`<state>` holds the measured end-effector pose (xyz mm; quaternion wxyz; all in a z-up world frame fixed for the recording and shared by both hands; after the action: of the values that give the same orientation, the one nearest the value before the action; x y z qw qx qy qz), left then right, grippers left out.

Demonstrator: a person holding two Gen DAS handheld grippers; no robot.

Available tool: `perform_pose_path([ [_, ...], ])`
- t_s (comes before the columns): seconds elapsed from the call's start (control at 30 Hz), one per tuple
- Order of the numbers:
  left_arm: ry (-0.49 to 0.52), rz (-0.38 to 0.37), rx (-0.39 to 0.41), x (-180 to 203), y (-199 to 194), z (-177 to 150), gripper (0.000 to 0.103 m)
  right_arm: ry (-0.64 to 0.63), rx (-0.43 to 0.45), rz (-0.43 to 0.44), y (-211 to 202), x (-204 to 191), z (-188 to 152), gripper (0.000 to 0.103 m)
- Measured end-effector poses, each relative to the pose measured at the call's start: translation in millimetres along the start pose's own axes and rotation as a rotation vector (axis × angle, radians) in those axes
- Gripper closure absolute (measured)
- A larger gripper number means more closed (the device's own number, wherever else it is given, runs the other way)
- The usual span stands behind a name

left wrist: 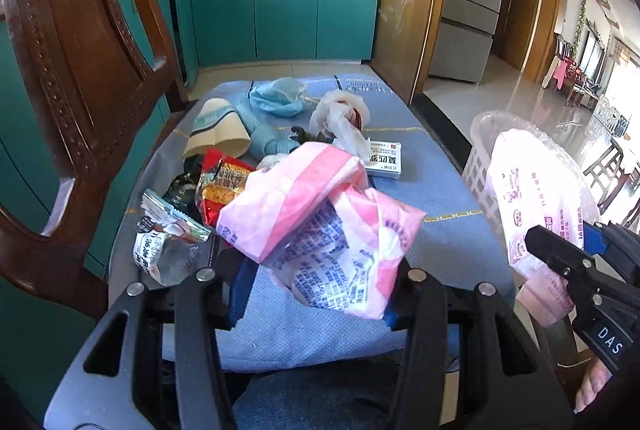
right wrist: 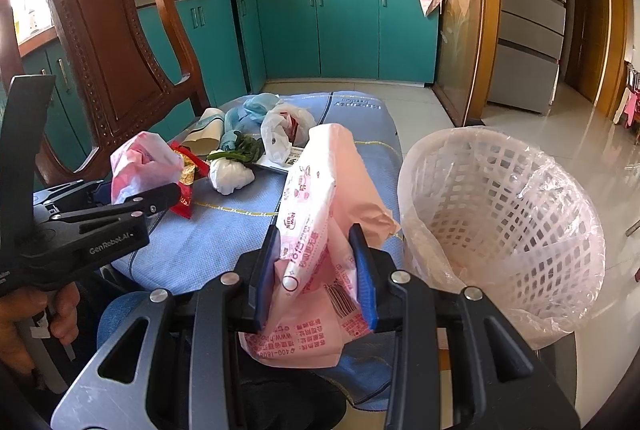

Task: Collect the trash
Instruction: 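Lift the pink bag with the right tool while the left tool grasps the pink plastic bag, then carry both bags over the white wastebasket and open both tools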

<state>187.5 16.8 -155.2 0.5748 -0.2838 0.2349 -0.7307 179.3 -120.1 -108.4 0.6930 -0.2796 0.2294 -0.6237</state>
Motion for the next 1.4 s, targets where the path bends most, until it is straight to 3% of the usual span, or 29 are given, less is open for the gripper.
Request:
perform_pose_path([
  [0.5, 0.02, -0.009, 0.059, 13, -23, 18, 0.052, 0.055, 0.087, -0.05, -24, 42, 24, 0.068],
  [0.7, 0.05, -0.11, 0.059, 45, -16, 34, 0.053, 0.155, 0.134, -0.138, -40, 107, 31, 0.068],
  [0.97, 0.116, -0.313, -0.003, 128, 26, 52, 0.053, 0.264, 0.112, -0.256, -47, 196, 2, 0.068],
  [1.23, 0.243, -0.454, -0.082, 224, 77, 57, 0.052, 0.316, 0.109, -0.307, -49, 238, -6, 0.068],
  [1.33, 0.291, -0.466, -0.115, 245, 94, 51, 0.039, 0.321, 0.101, -0.313, -44, 243, -7, 0.068],
  [1.4, 0.296, -0.436, -0.119, 246, 106, 51, 0.022, 0.321, 0.098, -0.311, -41, 245, -5, 0.067],
])
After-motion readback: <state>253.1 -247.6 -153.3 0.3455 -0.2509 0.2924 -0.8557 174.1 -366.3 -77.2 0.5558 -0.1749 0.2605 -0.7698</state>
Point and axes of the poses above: each gripper's, at about its wrist camera, not at the fingertips, and y roughly the way its jaws point, x to its right, z to its top, the point moved 10 cm from there along y, roughly the way its jaws point, and after that the axes turned 9 degrees about -z, right-handed, at the moved point
